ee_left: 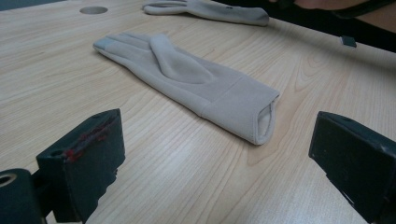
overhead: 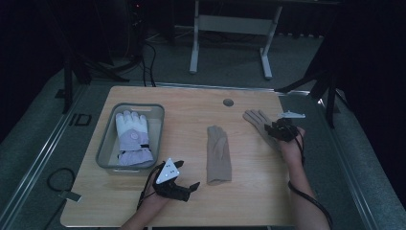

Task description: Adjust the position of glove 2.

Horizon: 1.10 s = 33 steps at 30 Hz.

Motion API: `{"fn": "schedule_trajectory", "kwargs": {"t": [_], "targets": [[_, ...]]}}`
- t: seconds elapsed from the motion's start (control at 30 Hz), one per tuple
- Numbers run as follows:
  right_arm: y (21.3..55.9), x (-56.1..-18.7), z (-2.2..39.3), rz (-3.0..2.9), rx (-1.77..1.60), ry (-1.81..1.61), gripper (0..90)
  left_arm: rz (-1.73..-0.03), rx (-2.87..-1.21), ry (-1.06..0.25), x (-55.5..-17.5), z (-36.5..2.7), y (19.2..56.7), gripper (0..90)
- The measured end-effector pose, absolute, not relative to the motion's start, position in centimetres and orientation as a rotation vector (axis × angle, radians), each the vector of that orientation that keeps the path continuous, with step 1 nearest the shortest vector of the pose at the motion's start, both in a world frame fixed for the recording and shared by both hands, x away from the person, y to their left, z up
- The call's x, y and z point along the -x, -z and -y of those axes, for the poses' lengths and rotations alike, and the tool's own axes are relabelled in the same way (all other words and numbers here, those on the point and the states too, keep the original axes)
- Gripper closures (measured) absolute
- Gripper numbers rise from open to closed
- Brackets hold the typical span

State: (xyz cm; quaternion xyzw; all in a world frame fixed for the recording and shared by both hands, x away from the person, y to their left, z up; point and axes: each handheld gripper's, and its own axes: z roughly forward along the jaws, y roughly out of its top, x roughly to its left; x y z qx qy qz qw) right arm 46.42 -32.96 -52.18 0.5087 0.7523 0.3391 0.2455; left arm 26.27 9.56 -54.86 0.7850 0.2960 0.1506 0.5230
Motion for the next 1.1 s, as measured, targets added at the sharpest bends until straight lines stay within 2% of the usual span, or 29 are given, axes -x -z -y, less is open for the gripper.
{"fn": "schedule_trajectory", "kwargs": {"t": [0.43, 0.5, 0.57, 0.6, 0.67, 1.1], "targets": [[55.0, -47.8, 34.3, -2.078, -1.477, -0.914, 58.0, -0.698, -1.881, -0.341, -26.3, -9.7, 54.9, 3.6], [55.1, -47.7, 34.3, -2.068, -1.483, -0.923, 63.6, -0.699, -1.881, -0.346, -26.3, -9.8, 54.9, 3.6], [55.0, -47.5, 34.2, -2.061, -1.496, -0.92, 75.1, -0.704, -1.874, -0.344, -26.3, -9.9, 54.9, 3.6], [55.0, -47.5, 34.2, -2.061, -1.496, -0.92, 75.1, -0.704, -1.874, -0.344, -26.3, -9.9, 54.9, 3.6], [54.8, -47.1, 33.9, -2.048, -1.529, -0.923, 82.1, -0.711, -1.87, -0.346, -26.3, -10.1, 54.9, 3.6], [52.2, -42.7, 31.6, -1.865, -1.641, -1.021, 83.7, -0.708, -1.862, -0.355, -26.4, -10.1, 54.6, 3.6]]}}
